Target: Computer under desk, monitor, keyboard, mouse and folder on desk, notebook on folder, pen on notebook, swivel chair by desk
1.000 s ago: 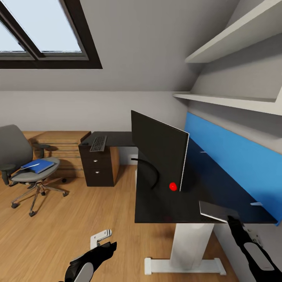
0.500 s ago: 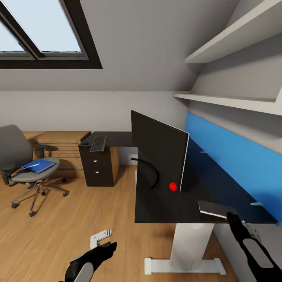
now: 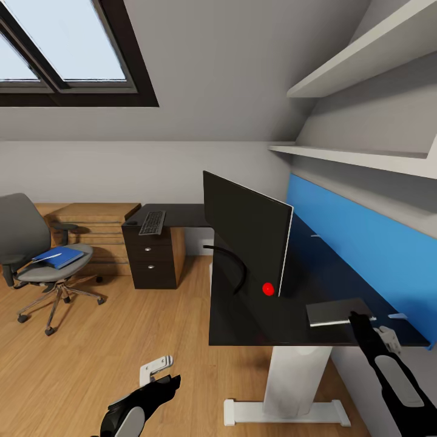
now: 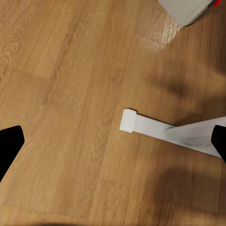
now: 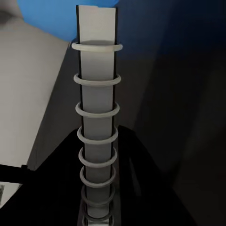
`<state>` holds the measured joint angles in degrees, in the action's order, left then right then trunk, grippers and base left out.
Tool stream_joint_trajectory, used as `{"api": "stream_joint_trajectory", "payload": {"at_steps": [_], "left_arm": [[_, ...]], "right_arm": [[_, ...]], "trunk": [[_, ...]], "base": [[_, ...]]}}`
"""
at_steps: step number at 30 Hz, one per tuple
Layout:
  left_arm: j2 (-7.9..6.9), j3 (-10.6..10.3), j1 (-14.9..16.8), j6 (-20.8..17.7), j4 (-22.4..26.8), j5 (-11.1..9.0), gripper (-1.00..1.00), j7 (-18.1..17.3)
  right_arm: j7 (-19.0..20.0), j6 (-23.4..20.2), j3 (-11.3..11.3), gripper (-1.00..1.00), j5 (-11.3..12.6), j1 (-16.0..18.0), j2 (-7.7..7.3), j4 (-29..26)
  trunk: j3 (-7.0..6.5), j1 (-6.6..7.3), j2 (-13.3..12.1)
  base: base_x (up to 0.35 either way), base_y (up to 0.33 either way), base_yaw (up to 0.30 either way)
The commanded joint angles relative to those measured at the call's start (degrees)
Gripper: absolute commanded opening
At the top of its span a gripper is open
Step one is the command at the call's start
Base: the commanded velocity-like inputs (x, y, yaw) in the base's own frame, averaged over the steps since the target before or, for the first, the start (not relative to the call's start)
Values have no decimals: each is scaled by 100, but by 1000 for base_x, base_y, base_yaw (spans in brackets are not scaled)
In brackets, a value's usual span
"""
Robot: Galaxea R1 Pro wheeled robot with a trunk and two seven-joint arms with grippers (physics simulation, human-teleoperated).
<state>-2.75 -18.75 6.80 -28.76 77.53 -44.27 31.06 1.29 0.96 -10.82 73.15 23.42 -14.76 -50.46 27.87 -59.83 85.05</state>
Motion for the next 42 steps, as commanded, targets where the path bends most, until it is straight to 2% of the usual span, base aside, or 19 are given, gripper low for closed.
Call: {"api": "stream_joint_trajectory", "payload": {"at_steps": [1, 6, 13, 20, 23, 25, 26, 29, 32, 33, 34, 35, 37, 38, 40, 41, 42], "left_arm": [[-6, -15, 5, -2, 8, -56, 100, 58], [-6, -15, 5, 1, 8, -54, 100, 58], [-13, -15, 5, 7, 10, -25, 100, 67], [-14, -7, 5, 5, 9, -13, 100, 67], [-15, -6, 5, 5, 10, -12, 100, 67], [-15, -6, 5, 3, 10, -12, 100, 70], [-15, -6, 5, 4, 11, -12, 100, 72], [-15, -6, 5, 5, 11, -12, 100, 73], [-15, -6, 5, 5, 14, -10, 100, 74], [-15, -6, 5, 7, 12, -9, 100, 75], [-15, -6, 5, 8, 11, -9, 100, 75], [-15, -6, 5, 9, 12, -8, 100, 75], [-15, -6, 5, 9, 12, -8, 100, 75], [-15, -6, 5, 10, 11, -6, 100, 75], [-15, -6, 5, 10, 11, -3, 100, 75], [-15, -6, 5, 10, 13, 0, 100, 72], [-15, -6, 5, 12, 14, 1, 100, 71]], "right_arm": [[30, 10, 2, -100, 68, 1, -1, -8], [30, 10, 10, -100, 68, -3, -1, -61], [35, 10, 139, -100, 63, -4, -1, -93], [42, 10, 208, -100, 60, -69, -1, -310], [64, 18, 347, -100, 32, -178, -1, -475], [77, 27, 503, -100, -77, -238, -1, -597], [84, 33, 742, -100, -463, -336, -1, -781], [85, 35, 1011, -100, -986, -421, 0, -922], [82, 43, 1253, -100, -1311, -443, 0, -997], [71, 47, 1450, -100, -1520, -453, 3, -1062], [62, 48, 1548, -100, -1616, -456, 4, -1097], [42, 50, 1764, -100, -1804, -460, 5, -1177], [-5, 48, 2005, -100, -2003, -462, 6, -1273], [-101, 47, 2250, -100, -2202, -465, 7, -1367], [-262, 46, 2471, -100, -2382, -465, 7, -1454], [-480, 46, 2662, -100, -2537, -467, 7, -1539], [-604, 46, 2746, -100, -2601, -468, 8, -1584]], "trunk": [[6, 0, 4], [6, 0, 4], [6, 0, 4], [6, 0, 4], [6, 0, 4], [6, 0, 4], [6, 0, 4], [6, 0, 4], [6, 0, 4], [6, 0, 4], [6, 0, 4], [6, 0, 4], [6, 0, 4], [6, 0, 4], [6, 0, 4], [6, 0, 4], [6, 0, 4]], "base": [[0, 0, 0], [0, 0, 0], [-7, 0, 0], [-232, 0, 0], [-316, 0, 0], [-328, 0, 0], [-334, 0, 0], [-335, 0, 0], [-336, 0, 0], [-336, 0, 0], [-337, 0, 0], [-337, 0, 0], [-337, 0, 0], [-337, 5, 0], [-337, 24, 0], [-330, 80, 0], [-323, 106, 0]]}}
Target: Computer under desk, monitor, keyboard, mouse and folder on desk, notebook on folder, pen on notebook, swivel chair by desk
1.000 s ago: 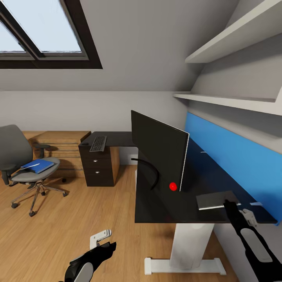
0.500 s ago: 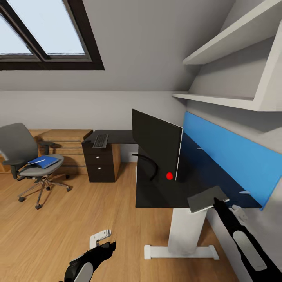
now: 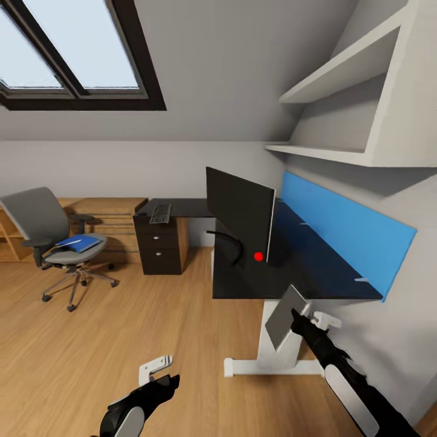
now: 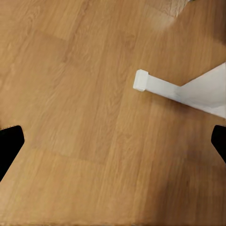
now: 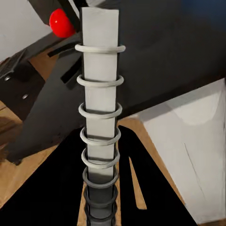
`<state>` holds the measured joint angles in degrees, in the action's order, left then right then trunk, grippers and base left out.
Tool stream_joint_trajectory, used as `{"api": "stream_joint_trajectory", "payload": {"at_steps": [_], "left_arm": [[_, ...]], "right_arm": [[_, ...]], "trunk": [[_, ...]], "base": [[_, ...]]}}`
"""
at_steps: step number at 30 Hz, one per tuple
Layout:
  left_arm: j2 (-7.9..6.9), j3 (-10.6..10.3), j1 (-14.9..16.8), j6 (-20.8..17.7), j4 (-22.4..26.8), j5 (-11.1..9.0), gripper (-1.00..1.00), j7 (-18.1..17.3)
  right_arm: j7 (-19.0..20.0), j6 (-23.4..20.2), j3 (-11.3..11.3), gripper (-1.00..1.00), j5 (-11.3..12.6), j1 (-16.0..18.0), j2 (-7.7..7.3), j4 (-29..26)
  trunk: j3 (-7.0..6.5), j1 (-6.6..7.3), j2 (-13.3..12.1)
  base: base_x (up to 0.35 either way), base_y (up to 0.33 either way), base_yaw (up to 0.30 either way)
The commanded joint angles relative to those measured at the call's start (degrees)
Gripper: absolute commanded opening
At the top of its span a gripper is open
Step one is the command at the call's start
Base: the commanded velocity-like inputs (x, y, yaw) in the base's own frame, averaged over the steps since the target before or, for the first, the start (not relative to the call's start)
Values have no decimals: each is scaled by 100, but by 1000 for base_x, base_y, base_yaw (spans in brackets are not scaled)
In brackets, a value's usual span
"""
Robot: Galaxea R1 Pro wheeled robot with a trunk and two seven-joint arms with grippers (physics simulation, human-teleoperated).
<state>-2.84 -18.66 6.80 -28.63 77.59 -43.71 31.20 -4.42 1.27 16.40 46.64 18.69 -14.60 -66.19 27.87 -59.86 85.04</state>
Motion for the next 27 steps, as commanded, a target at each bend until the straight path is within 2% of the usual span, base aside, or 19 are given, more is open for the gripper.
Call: {"api": "stream_joint_trajectory", "payload": {"at_steps": [1, 3, 4, 5, 11, 13, 18, 19, 20, 22, 27], "left_arm": [[-6, -15, 5, 2, 9, -53, 100, 52], [-6, -15, 5, 5, 10, -52, 100, 45], [-6, -15, 5, 6, 10, -52, 100, 40], [-6, -20, 5, 6, 11, -52, 100, 42], [2, -40, 5, 7, 11, -50, 100, 37], [2, -45, 5, 7, 11, -50, 100, 36], [3, -49, 5, 7, 11, -50, 100, 35], [3, -49, 5, 7, 11, -50, 100, 35], [3, -50, 5, 7, 11, -50, 100, 35], [3, -50, 5, 7, 11, -50, 100, 35], [3, -50, 5, 7, 11, -50, 100, 35]], "right_arm": [[-296, 12, 190, -100, -56, 5, -8, -120], [-680, 9, 445, -100, -159, 5, -8, -295], [-1001, 9, 720, -100, -219, 4, -8, -444], [-1167, 10, 897, -100, -245, 4, -8, -515], [-1457, 22, 1459, -100, -287, 4, -8, -754], [-1480, 40, 1558, -100, -284, 6, -5, -793], [-1485, 289, 1646, -100, -276, 4, -6, -826], [-1474, 395, 1682, -100, -275, 5, -8, -828], [-1465, 670, 1817, -100, -271, 4, -11, -827], [-1465, 838, 1876, -100, -270, 4, -14, -827], [-1462, 944, 1930, -100, -271, 3, -16, -832]], "trunk": [[6, 4, 4], [6, 4, 4], [6, 4, 4], [6, 4, 4], [6, 4, 4], [6, 4, 4], [6, 4, 4], [6, 4, 4], [6, 4, 4], [6, 4, 4], [6, 4, 4]], "base": [[-308, 149, 0], [-281, 189, 0], [-204, 257, 0], [-148, 280, 0], [-61, 309, 0], [-13, 327, 0], [-4, 331, 0], [-1, 332, 0], [0, 332, 0], [0, 332, 0], [0, 333, 0]]}}
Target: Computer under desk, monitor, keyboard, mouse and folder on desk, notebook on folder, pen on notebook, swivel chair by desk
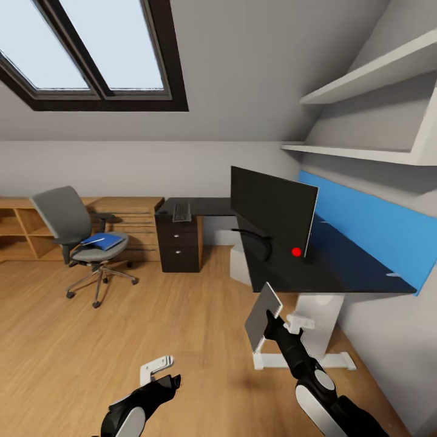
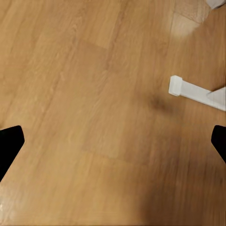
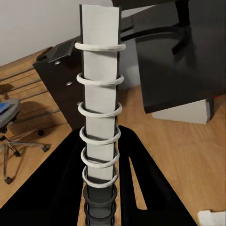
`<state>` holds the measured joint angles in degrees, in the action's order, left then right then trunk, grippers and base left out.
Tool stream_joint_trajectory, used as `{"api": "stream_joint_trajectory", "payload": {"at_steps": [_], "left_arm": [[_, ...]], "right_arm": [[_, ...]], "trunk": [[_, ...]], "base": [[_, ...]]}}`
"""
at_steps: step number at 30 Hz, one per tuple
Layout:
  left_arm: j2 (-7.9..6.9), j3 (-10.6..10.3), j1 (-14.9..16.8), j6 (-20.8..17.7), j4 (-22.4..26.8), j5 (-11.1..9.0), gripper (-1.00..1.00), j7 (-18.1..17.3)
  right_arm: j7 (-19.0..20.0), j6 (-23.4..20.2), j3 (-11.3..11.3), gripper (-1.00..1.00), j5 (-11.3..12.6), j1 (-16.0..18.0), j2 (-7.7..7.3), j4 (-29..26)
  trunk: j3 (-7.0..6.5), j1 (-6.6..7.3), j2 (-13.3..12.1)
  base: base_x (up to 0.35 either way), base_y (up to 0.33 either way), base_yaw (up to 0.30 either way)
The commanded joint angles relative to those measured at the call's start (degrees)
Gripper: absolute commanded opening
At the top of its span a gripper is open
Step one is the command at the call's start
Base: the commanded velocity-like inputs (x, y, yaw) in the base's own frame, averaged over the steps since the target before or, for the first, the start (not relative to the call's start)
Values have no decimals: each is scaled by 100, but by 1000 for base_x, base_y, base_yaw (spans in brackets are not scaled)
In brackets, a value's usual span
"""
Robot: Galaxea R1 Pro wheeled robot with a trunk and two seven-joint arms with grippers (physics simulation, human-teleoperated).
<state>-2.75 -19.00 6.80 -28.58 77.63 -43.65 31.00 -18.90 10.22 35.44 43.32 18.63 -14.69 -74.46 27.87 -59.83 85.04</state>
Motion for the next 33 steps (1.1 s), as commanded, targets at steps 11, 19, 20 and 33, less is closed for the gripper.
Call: {"api": "stream_joint_trajectory", "payload": {"at_steps": [11, 19, 20, 33], "left_arm": [[-7, -16, 6, 2, 7, -55, 100, 50], [-7, -23, 6, 3, 7, -56, 100, 41], [-7, -24, 6, 8, 7, -56, 100, 40], [-7, -31, 6, 19, 15, -63, 100, 38]], "right_arm": [[-10, 157, 338, -100, 54, 10, -6, -71], [-17, 212, 347, -100, 54, 11, -7, -130], [-21, 217, 346, -100, 54, 10, -7, -130], [-26, 226, 349, -100, 54, 11, -16, -130]], "trunk": [[6, 0, 4], [6, 0, 4], [6, 0, 4], [6, 0, 4]], "base": [[0, 332, 0], [48, 325, 0], [185, 288, 0], [262, 214, 0]]}}
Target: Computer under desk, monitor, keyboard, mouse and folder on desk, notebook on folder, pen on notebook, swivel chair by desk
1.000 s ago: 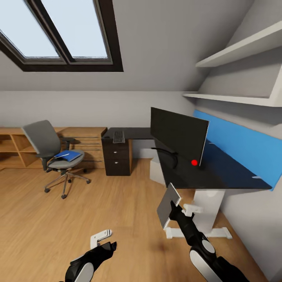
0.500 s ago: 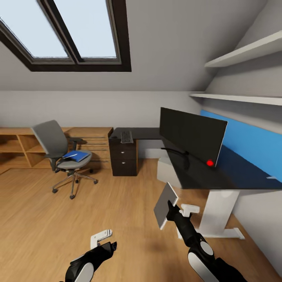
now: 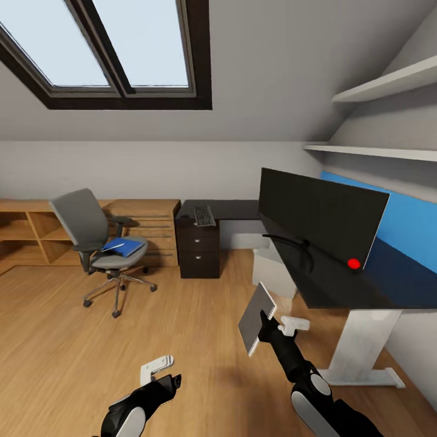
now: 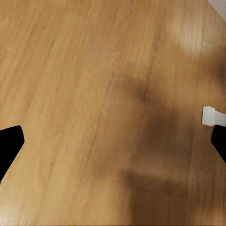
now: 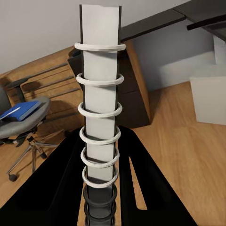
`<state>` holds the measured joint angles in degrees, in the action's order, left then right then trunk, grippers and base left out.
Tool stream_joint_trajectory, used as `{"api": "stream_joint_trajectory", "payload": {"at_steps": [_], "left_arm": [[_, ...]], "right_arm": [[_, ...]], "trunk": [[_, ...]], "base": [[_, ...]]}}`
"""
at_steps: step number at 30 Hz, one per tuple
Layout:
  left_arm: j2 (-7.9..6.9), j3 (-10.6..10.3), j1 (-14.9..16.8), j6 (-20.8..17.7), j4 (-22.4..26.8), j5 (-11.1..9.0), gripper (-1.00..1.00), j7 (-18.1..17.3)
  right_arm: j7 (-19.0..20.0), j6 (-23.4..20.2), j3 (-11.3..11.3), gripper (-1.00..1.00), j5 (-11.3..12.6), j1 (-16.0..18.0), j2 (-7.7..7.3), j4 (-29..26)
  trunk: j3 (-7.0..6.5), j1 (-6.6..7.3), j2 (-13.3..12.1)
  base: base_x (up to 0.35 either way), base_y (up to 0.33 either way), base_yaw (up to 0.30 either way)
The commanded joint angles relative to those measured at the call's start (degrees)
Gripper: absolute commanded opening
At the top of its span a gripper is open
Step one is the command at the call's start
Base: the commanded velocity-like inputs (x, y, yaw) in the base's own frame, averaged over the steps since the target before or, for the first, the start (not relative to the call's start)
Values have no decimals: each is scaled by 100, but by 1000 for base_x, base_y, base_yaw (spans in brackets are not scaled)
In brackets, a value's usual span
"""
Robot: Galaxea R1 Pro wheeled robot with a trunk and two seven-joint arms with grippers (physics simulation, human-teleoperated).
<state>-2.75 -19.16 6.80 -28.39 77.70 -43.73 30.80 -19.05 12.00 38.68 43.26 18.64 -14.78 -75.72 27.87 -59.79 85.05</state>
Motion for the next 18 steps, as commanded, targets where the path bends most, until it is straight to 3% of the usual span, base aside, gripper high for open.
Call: {"api": "stream_joint_trajectory", "payload": {"at_steps": [1, 18], "left_arm": [[-6, -16, 6, 0, 8, -54, 100, 58], [-6, -18, 6, 0, 8, -57, 100, 49]], "right_arm": [[-11, 48, 25, -100, 59, 11, -7, -4], [-19, 293, 25, -100, 51, 8, -8, 7]], "trunk": [[6, -3, 3], [-34, -3, 3]], "base": [[318, 55, 0], [324, 6, 0]]}}
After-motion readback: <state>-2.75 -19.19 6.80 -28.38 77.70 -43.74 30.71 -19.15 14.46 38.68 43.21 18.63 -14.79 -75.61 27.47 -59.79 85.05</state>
